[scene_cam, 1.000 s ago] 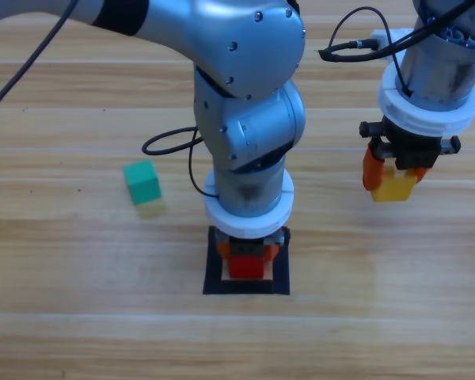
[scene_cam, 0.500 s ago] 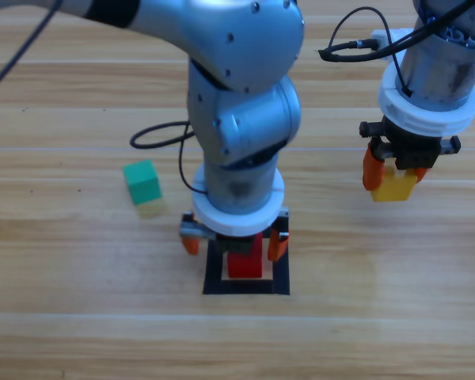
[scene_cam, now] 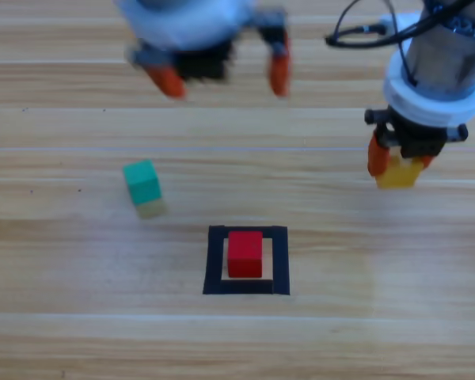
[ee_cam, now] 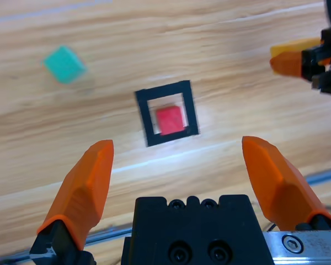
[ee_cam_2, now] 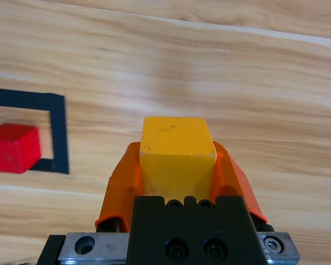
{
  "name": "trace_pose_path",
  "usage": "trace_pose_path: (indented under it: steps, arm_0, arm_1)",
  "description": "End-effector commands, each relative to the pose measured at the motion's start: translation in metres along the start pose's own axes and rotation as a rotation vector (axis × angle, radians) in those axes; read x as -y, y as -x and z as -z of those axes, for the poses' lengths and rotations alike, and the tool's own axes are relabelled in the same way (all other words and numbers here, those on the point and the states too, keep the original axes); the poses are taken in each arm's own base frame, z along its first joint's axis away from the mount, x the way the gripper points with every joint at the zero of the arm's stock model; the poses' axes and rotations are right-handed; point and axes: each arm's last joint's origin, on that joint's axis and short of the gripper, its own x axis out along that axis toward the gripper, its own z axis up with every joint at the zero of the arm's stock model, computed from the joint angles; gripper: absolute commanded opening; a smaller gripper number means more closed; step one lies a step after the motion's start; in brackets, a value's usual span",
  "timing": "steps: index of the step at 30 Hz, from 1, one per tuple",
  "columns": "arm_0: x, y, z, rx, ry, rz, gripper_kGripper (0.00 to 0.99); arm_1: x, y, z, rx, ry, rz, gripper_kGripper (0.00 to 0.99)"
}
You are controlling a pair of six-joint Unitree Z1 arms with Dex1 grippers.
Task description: Stack the blocks in the rectangular block: red at the bottom, yellow in the middle, green on top
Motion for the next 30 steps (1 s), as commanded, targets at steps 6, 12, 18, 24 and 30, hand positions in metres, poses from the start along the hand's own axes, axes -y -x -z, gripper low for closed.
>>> trace_pose_path:
  steps: [6, 12, 18, 24, 30]
  arm_0:
    - [-0.157, 0.061, -0.035, 0.062, -0.139, -0.185, 0.986]
    - [-0.186, 0.054, -0.043, 0.053, -0.180, -0.218, 0.990]
    - [-0.203, 0.023, -0.009, 0.074, -0.189, -0.163, 0.990]
    - [-0.230, 0.012, 0.009, 0.092, -0.230, -0.030, 0.990]
    - [-0.229, 0.007, 0.003, 0.090, -0.271, -0.015, 0.990]
  arm_1:
    - [-0.098, 0.027, 0.035, -0.091, 0.063, -0.085, 0.000]
    - [-0.142, -0.006, 0.022, -0.167, 0.053, -0.076, 0.000]
    - [-0.163, -0.030, 0.014, -0.167, 0.026, -0.079, 0.000]
    - [-0.168, -0.050, 0.013, -0.185, -0.014, -0.057, 0.000]
    - [-0.169, -0.061, 0.014, -0.197, -0.035, -0.038, 0.000]
